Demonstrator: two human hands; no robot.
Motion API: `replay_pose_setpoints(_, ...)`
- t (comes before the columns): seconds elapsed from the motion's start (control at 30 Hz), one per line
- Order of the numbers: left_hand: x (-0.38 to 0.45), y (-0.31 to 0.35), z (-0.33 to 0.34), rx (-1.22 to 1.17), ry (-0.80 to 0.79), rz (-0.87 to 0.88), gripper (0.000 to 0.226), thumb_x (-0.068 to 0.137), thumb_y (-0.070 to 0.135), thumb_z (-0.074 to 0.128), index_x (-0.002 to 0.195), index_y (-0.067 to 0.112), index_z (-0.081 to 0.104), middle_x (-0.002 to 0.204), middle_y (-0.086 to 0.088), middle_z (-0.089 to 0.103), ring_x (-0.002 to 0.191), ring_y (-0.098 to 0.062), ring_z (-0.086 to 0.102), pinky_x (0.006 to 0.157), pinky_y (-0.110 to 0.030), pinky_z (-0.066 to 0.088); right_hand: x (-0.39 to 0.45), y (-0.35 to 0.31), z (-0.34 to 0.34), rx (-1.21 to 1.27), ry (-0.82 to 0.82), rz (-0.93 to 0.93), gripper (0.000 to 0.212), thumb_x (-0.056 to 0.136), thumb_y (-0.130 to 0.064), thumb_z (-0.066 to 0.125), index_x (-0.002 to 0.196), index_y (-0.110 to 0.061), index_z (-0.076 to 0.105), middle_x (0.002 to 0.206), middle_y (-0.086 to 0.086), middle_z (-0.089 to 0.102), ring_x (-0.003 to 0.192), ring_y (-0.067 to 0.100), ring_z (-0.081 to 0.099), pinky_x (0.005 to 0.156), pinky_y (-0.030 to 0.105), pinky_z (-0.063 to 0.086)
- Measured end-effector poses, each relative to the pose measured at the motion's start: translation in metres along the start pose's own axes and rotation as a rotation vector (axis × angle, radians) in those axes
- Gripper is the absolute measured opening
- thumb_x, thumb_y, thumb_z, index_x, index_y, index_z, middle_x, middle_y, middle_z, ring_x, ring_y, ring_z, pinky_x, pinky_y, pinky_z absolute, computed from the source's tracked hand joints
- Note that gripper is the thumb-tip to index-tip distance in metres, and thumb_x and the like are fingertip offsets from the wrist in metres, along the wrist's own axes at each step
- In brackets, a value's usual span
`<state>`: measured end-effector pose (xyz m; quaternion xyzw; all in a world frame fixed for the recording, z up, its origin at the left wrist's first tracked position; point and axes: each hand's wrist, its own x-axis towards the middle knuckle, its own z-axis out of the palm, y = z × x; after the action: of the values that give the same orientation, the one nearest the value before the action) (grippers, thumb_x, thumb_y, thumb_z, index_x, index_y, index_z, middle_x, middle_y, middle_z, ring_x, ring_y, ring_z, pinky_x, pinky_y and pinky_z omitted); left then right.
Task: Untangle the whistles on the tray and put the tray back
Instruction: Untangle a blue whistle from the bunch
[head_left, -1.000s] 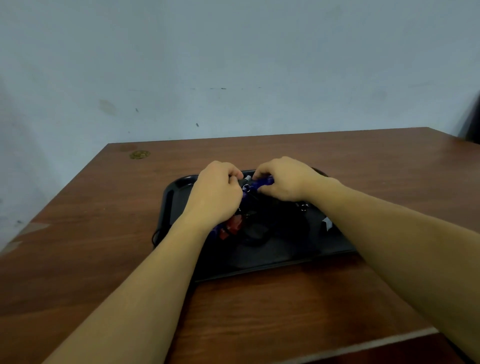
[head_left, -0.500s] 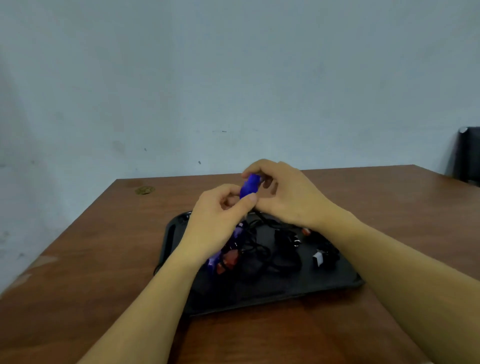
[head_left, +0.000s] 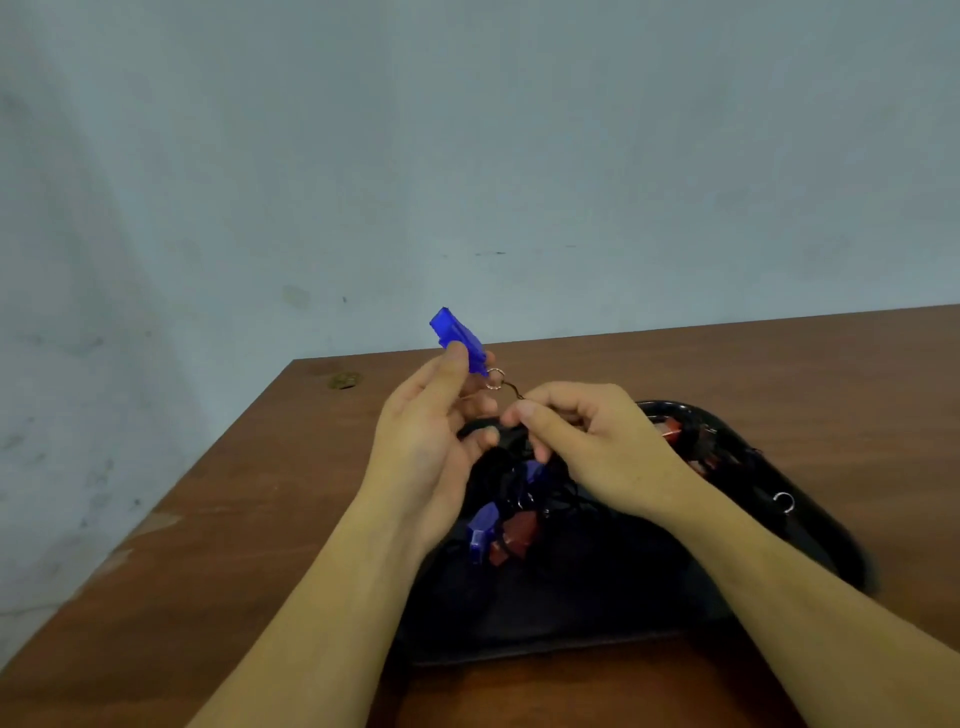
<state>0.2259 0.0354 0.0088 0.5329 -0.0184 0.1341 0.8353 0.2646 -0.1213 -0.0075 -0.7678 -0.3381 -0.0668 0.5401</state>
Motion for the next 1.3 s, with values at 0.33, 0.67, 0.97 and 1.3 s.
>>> replay_pose_setpoints(0.33, -0.002, -0.015, -0.007, 0.796, 0.061, 0.375, 0.007, 0.097, 0.022, 0.062, 0.095, 0.023, 0.068, 0.072, 0.006, 0.065, 0.047, -0.014, 0.054, 0.051, -0.029, 0.045, -0.011, -0.004, -0.014, -0.196, -0.017, -0.076, 0.015, 0.098, -0.018, 0.062, 0.093, -0.024, 0.074, 0.084, -0.019, 0.072, 0.083, 0.002, 0.068, 0.076, 0.016, 0.05)
replay_pose_setpoints(0.67, -0.01, -0.001, -0.008, 1.25, -0.061, 0.313, 0.014, 0.1, 0.021, 0.054, 0.107, 0.022, 0.067, 0.086, 0.003, 0.066, 0.072, -0.017, 0.069, 0.074, -0.037, 0.054, -0.01, -0.003, -0.036, -0.157, 0.277, -0.039, 0.013, 0.089, -0.033, 0.073, 0.078, -0.027, 0.073, 0.071, 0.001, 0.066, 0.064, 0.018, 0.054, 0.06, 0.026, 0.043)
replay_pose_setpoints(0.97, -0.02, 0.0, -0.002, 1.489, -0.46, 0.73, 0.016, 0.1, 0.023, 0.049, 0.101, 0.012, 0.061, 0.088, 0.008, 0.05, 0.077, -0.009, 0.04, 0.068, -0.02, 0.028, -0.006, -0.005, -0.035, -0.061, 0.188, -0.071, 0.014, 0.096, -0.025, 0.065, 0.084, -0.02, 0.071, 0.069, -0.005, 0.065, 0.065, 0.009, 0.058, 0.068, 0.02, 0.049)
replay_pose_setpoints(1.3, -0.012, -0.002, -0.013, 1.146, -0.094, 0.715, 0.012, 0.099, 0.021, 0.053, 0.089, 0.018, 0.061, 0.067, 0.012, 0.052, 0.062, -0.009, 0.052, 0.056, -0.018, 0.038, -0.012, -0.002, -0.016, -0.028, -0.041, 0.027, 0.027, 0.104, -0.02, 0.052, 0.086, -0.015, 0.071, 0.062, -0.008, 0.056, 0.05, 0.0, 0.049, 0.054, 0.01, 0.037)
